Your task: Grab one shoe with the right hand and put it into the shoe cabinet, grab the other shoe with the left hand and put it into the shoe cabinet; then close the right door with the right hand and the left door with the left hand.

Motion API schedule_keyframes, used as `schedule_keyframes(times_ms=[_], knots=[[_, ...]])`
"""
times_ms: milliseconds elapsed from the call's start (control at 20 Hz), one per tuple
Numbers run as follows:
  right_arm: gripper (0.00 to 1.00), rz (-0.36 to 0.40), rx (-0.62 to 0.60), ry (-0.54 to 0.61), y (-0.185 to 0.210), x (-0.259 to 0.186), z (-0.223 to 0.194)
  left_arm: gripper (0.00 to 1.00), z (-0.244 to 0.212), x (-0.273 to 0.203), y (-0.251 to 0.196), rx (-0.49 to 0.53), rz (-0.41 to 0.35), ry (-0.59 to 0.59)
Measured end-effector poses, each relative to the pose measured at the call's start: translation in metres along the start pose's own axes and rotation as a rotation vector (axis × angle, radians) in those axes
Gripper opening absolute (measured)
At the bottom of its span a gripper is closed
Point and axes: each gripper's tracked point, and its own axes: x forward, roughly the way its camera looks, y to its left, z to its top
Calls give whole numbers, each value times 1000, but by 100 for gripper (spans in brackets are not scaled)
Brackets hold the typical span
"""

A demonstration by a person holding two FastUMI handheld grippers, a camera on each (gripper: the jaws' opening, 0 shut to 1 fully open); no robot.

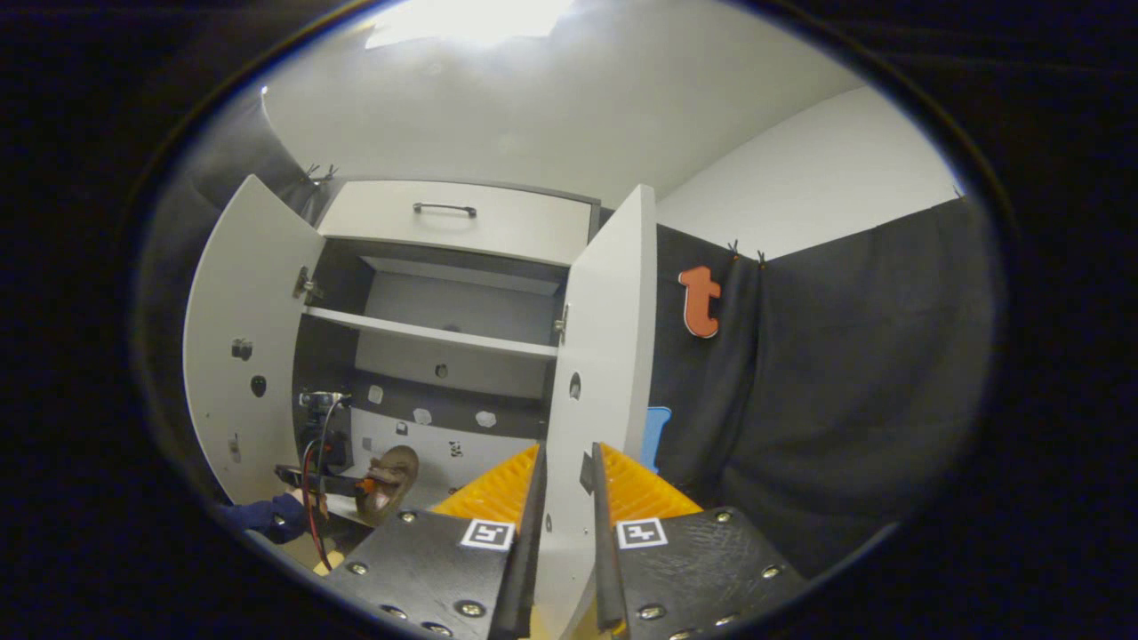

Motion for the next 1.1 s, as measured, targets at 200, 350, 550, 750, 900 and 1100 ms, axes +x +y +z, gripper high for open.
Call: schedule_keyframes(times_ms=[200,350,550,750,900,1100], knots=[[28,-47,-21,10,-8,-8,-7,0,-5,31,3,33,18,32],[28,-73,-19,20,-19,-8,-9,0,-10,48,6,73,39,60],[28,-70,-21,37,-33,2,-9,1,-17,59,6,172,70,103],[28,-69,-33,41,-39,4,-12,18,-11,58,-11,206,23,85],[27,-68,-26,35,-46,5,-10,59,-5,46,-15,222,24,73],[27,-77,-12,17,-64,4,-4,85,23,20,-26,231,28,-16]])
